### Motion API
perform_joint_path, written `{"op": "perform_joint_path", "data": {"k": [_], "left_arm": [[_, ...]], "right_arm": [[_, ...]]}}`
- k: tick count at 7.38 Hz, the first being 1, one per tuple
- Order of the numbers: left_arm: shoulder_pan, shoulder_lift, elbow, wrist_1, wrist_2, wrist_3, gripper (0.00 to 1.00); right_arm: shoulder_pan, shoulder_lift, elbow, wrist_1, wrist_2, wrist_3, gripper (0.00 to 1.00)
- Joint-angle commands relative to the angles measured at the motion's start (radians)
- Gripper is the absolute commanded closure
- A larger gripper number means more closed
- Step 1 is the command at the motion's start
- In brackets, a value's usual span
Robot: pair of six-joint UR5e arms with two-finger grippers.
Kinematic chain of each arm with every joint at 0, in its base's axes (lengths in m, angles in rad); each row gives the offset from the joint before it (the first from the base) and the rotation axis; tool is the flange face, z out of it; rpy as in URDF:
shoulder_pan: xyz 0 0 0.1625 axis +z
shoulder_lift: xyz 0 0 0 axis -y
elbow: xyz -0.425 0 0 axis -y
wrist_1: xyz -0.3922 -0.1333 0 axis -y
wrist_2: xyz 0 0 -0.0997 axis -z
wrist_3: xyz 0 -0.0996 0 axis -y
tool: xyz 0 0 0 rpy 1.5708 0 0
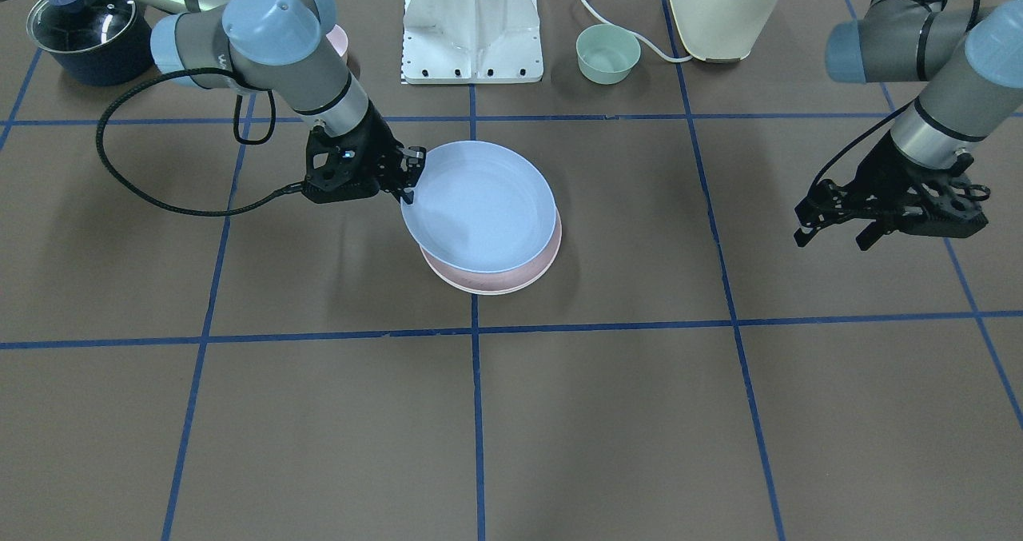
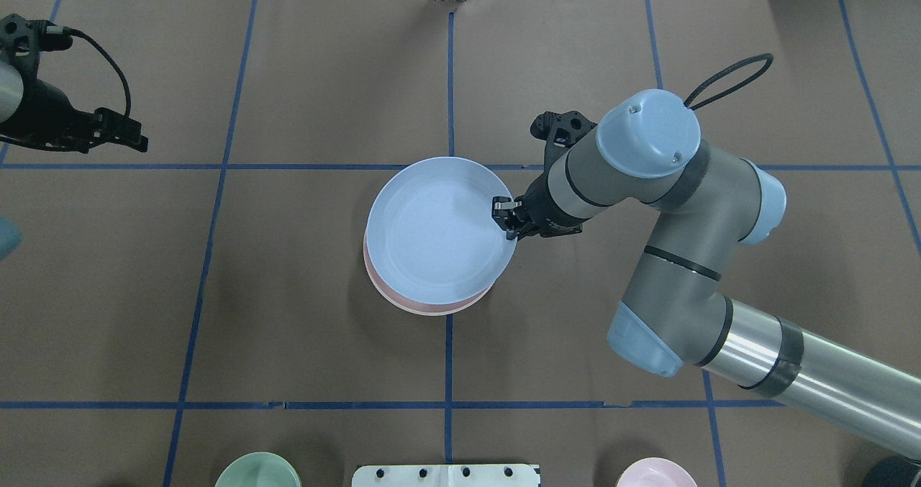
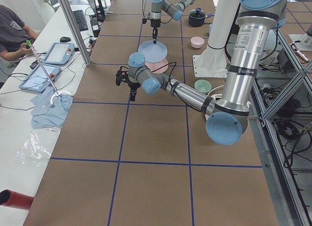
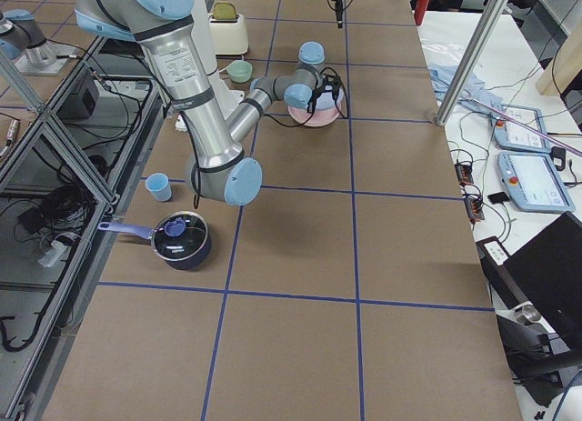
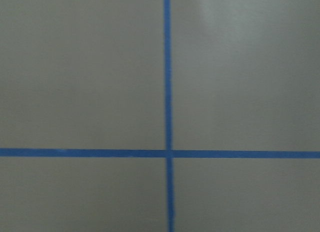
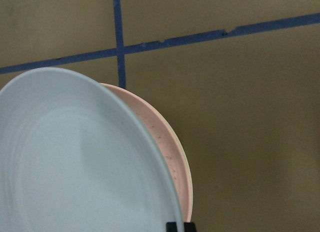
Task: Stack three plates with pink and blue
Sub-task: 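Lower the blue plate onto the pink plate with the right gripper, then open the right gripper and withdraw it away from the stack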
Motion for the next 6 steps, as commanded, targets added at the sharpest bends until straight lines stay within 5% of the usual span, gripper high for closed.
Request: {"op": "perform_joint_path", "data": {"k": [1, 2, 5, 6], "left_arm": [[-0.007, 0.012, 0.003, -0.001, 0.0, 0.015, 0.0], [-0.007, 0.013, 0.001, -0.001, 0.0, 0.015, 0.0], [-0.01, 0.013, -0.001, -0.003, 0.0, 0.023, 0.0], [-0.013, 0.015, 0.001, 0.002, 0.0, 0.067, 0.0]], "right_arm": [[-0.015, 0.025, -0.041, 0.005, -0.012, 0.003, 1.0], [-0.013, 0.022, -0.036, 0.004, -0.015, 0.003, 0.01], [0.095, -0.068, 0.069, -0.028, 0.006, -0.016, 0.0], [0.156, -0.073, 0.088, -0.118, 0.011, -0.037, 0.0]]}}
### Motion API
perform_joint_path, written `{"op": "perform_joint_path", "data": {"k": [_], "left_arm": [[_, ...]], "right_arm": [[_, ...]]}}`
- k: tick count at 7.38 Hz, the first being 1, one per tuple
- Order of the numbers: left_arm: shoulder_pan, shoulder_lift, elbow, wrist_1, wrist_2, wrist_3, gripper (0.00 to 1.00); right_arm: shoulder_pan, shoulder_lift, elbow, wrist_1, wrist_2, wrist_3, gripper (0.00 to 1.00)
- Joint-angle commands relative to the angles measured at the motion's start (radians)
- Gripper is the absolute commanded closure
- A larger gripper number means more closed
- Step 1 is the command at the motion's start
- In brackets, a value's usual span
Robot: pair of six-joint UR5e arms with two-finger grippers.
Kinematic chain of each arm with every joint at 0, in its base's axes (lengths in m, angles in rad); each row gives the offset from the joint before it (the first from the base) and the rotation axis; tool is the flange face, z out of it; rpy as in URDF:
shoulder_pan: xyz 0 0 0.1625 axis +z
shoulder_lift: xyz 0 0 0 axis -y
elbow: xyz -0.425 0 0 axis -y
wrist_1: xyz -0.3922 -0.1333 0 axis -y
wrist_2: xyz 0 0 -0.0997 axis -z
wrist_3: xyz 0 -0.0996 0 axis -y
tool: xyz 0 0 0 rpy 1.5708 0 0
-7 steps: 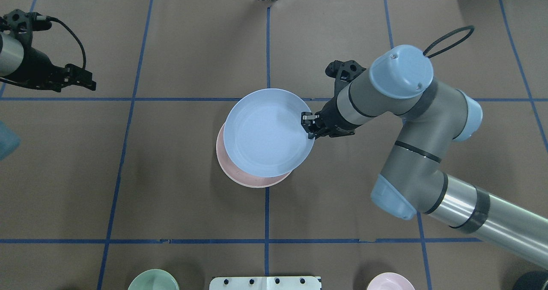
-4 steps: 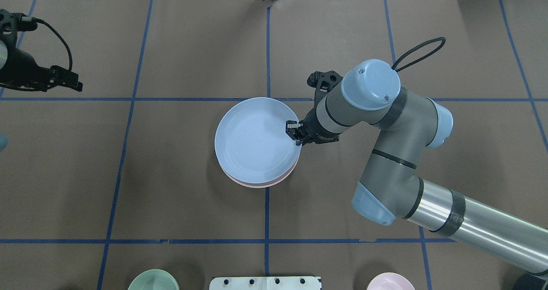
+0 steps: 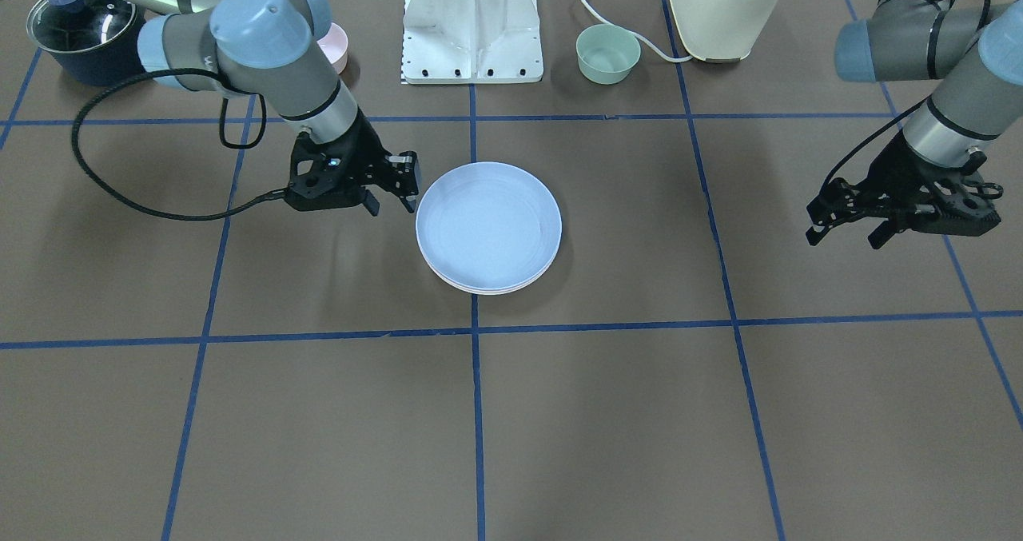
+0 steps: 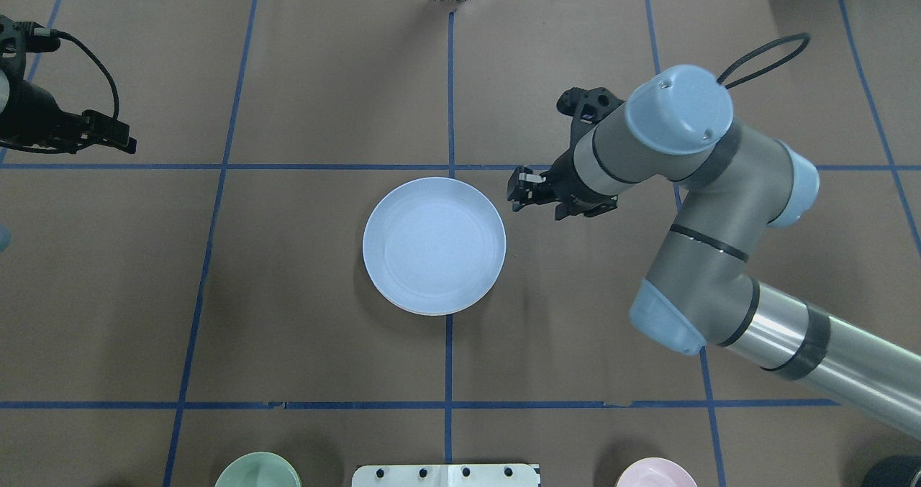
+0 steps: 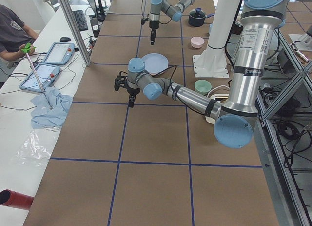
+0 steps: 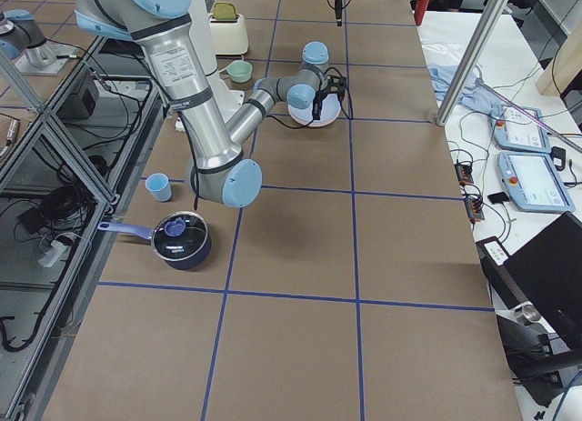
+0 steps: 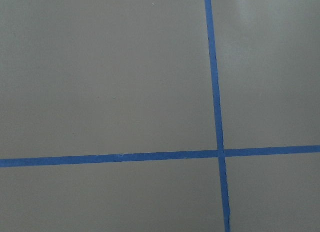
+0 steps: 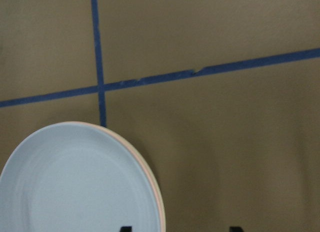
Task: Stack three plates with pink and blue
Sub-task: 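Open the right gripper and withdraw it away from the stack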
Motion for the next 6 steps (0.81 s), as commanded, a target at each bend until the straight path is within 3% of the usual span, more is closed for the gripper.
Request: {"op": "perform_joint_path", "data": {"k": [1, 2, 4, 6], "left_arm": [[-0.032, 0.032, 0.002, 0.005, 0.0, 0.111, 0.0], [-0.084, 0.039, 0.011, 0.016, 0.0, 0.215, 0.0], [-0.203, 0.064, 0.013, 0.103, 0.002, 0.477, 0.0], [-0.334, 0.117, 0.015, 0.156, 0.0, 0.727, 0.0]], "right_arm": [[0.115, -0.045, 0.082, -0.198, 0.008, -0.203, 0.0], [0.154, -0.103, 0.137, -0.301, 0.008, -0.387, 0.0], [0.302, -0.279, 0.194, -0.338, 0.017, -0.731, 0.0], [0.498, -0.424, 0.178, -0.341, 0.157, -1.076, 0.0]]}}
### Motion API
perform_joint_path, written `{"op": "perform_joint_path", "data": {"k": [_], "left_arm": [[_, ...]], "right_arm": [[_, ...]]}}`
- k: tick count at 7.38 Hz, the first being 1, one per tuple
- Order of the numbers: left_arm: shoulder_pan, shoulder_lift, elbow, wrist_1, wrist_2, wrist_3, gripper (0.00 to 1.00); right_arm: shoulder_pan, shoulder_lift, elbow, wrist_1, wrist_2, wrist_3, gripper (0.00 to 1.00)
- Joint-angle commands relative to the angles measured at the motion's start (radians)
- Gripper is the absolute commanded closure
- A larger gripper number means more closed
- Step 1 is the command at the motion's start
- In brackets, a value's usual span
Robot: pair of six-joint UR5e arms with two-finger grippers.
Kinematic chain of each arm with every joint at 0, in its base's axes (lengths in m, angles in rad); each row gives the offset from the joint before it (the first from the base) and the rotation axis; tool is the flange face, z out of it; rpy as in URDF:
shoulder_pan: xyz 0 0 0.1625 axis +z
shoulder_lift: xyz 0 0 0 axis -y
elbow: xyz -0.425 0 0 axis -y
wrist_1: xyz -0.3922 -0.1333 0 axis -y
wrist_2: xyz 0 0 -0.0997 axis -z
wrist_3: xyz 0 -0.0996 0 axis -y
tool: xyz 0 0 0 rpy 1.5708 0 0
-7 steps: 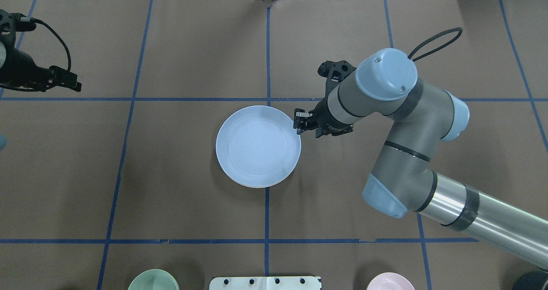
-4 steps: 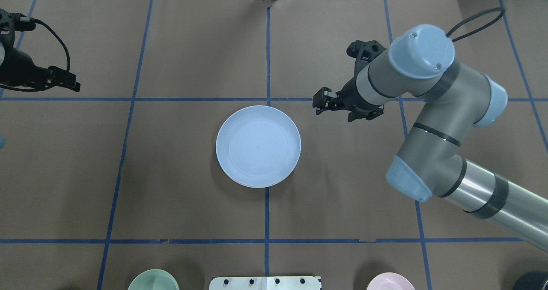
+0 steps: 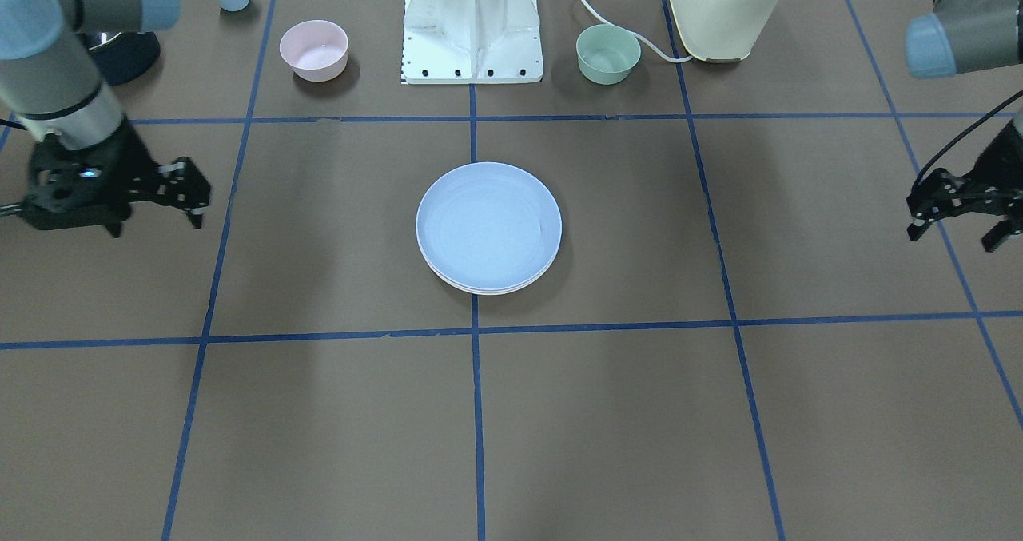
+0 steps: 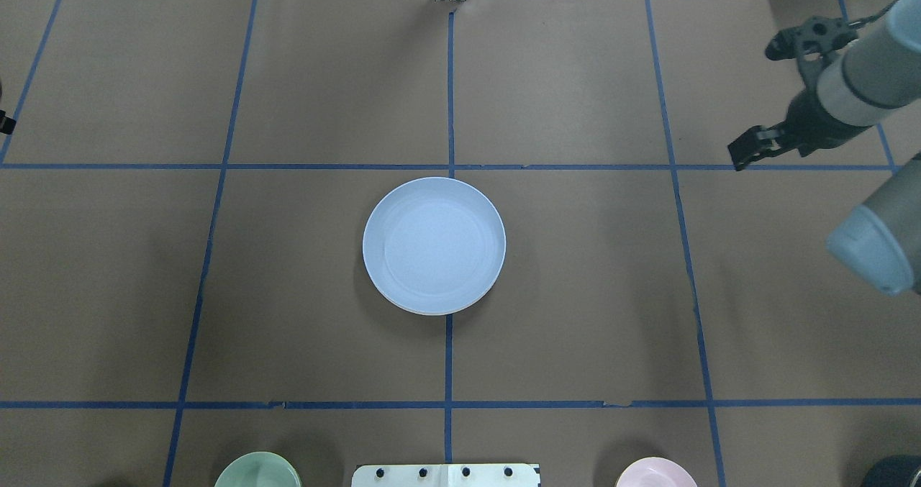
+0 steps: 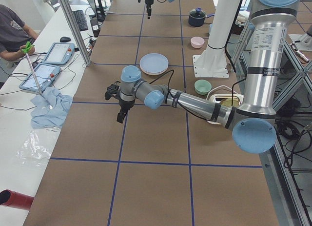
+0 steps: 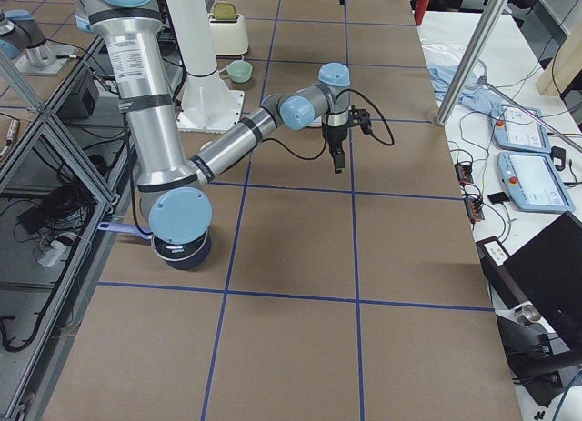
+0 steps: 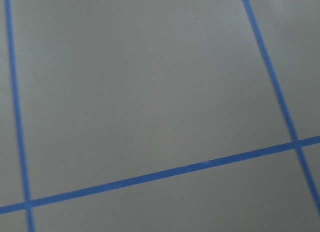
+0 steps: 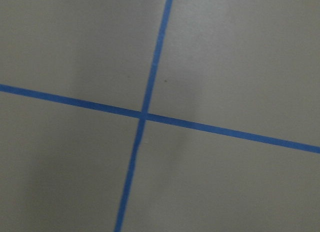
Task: Stack three plates with pink and blue
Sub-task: 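Open the right gripper and withdraw it away from the stack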
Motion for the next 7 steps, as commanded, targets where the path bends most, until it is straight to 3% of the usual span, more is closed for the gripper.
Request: {"op": "perform_joint_path", "data": {"k": [1, 3, 4, 7], "left_arm": [[-0.157, 0.033, 0.005, 0.111, 0.0, 0.305, 0.0], [-0.29, 0.104, 0.029, 0.102, -0.015, 0.482, 0.0], [-0.291, 0.127, 0.021, 0.074, -0.027, 0.467, 0.0], [-0.296, 0.16, 0.071, 0.0, -0.015, 0.47, 0.0]], "right_arm": [[0.208, -0.156, -0.024, -0.005, 0.138, -0.348, 0.0], [0.334, -0.247, -0.068, -0.002, 0.169, -0.542, 0.0], [0.362, -0.25, -0.131, 0.009, 0.257, -0.542, 0.0], [0.461, -0.255, -0.162, 0.012, 0.255, -0.552, 0.0]]}}
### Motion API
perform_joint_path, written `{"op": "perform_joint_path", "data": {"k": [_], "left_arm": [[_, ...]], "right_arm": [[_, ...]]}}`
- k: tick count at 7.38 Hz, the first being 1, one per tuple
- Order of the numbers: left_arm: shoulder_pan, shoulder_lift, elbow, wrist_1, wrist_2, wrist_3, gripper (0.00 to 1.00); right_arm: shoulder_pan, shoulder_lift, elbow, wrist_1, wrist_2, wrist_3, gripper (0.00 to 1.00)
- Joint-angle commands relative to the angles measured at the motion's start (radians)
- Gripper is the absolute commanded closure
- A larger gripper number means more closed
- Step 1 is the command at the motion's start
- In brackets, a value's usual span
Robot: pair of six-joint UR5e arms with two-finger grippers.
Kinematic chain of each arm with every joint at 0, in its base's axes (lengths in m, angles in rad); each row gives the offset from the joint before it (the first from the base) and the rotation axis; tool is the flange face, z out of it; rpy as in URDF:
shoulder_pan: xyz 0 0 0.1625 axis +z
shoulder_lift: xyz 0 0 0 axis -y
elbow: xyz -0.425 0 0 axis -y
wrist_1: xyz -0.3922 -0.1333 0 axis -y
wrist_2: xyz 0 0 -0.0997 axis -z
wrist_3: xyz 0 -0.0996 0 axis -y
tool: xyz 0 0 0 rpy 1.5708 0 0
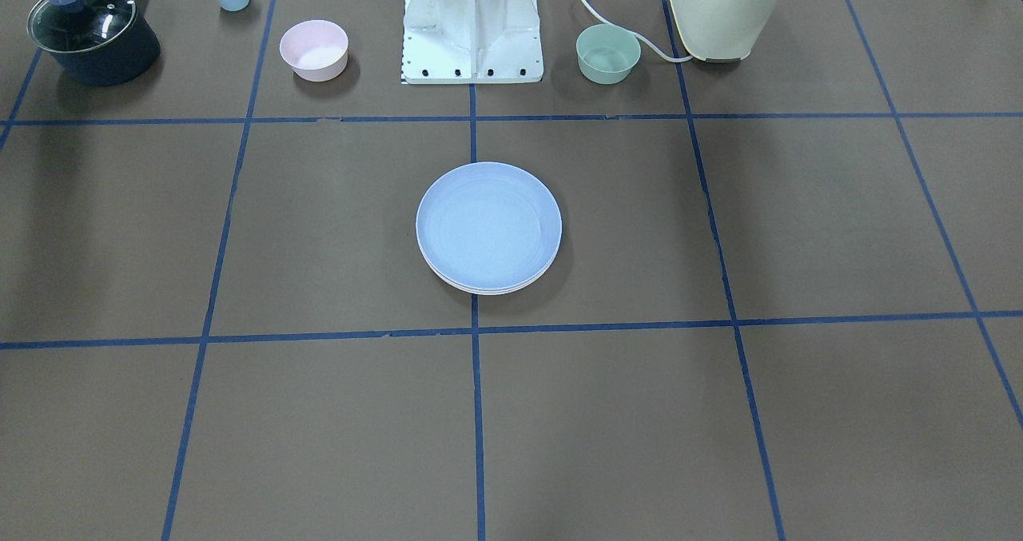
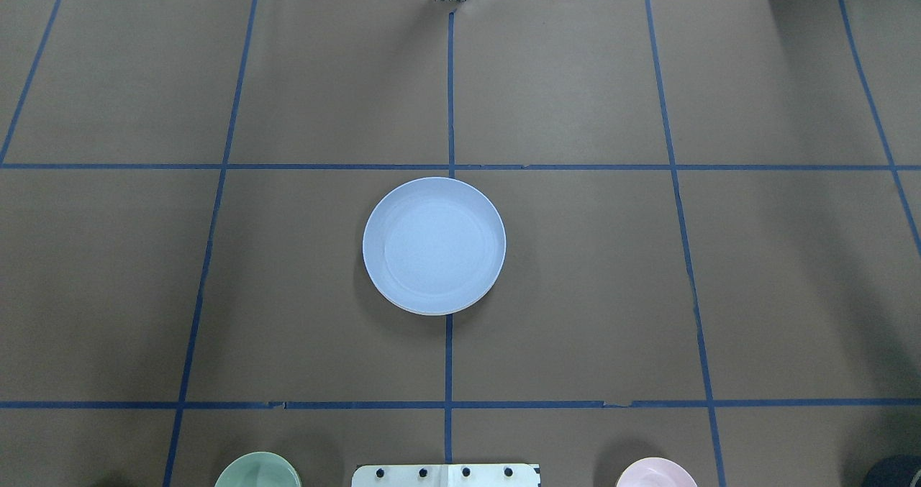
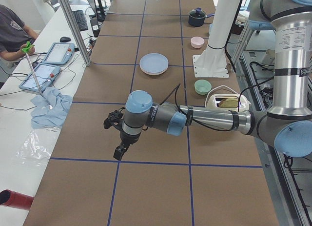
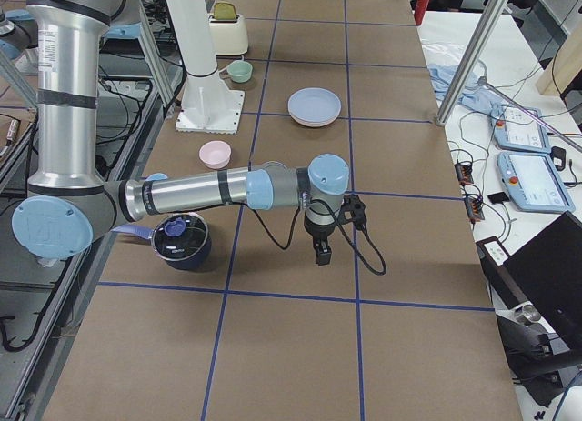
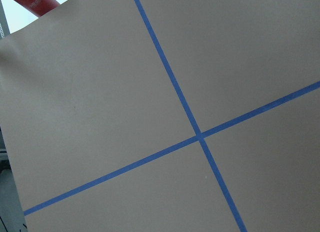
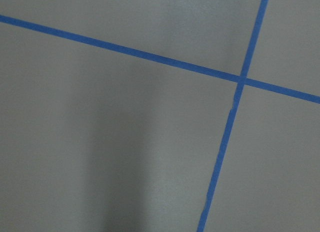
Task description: Stack three plates with pink and blue
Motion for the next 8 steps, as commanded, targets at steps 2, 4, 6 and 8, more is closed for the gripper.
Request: {"op": "perform_joint_path", "data": {"k": [2, 4, 6, 8], "left_arm": [[-0.001, 0.018, 0.007, 0.075, -0.008, -0.083, 0.0], [0.002, 0.01, -0.041, 0.218, -0.144, -0.201, 0.0], [0.003, 0.013, -0.03, 0.24, -0.163, -0.202, 0.0], [0.003, 0.018, -0.025, 0.24, -0.16, -0.202, 0.0]], "right_arm": [[0.063, -0.021, -0.013, -0.014, 0.006, 0.012, 0.0], [0.084, -0.021, -0.054, -0.014, 0.009, 0.012, 0.0], [0.109, -0.023, -0.068, -0.014, 0.011, 0.012, 0.0], [0.147, -0.024, -0.076, -0.015, 0.011, 0.014, 0.0]]}}
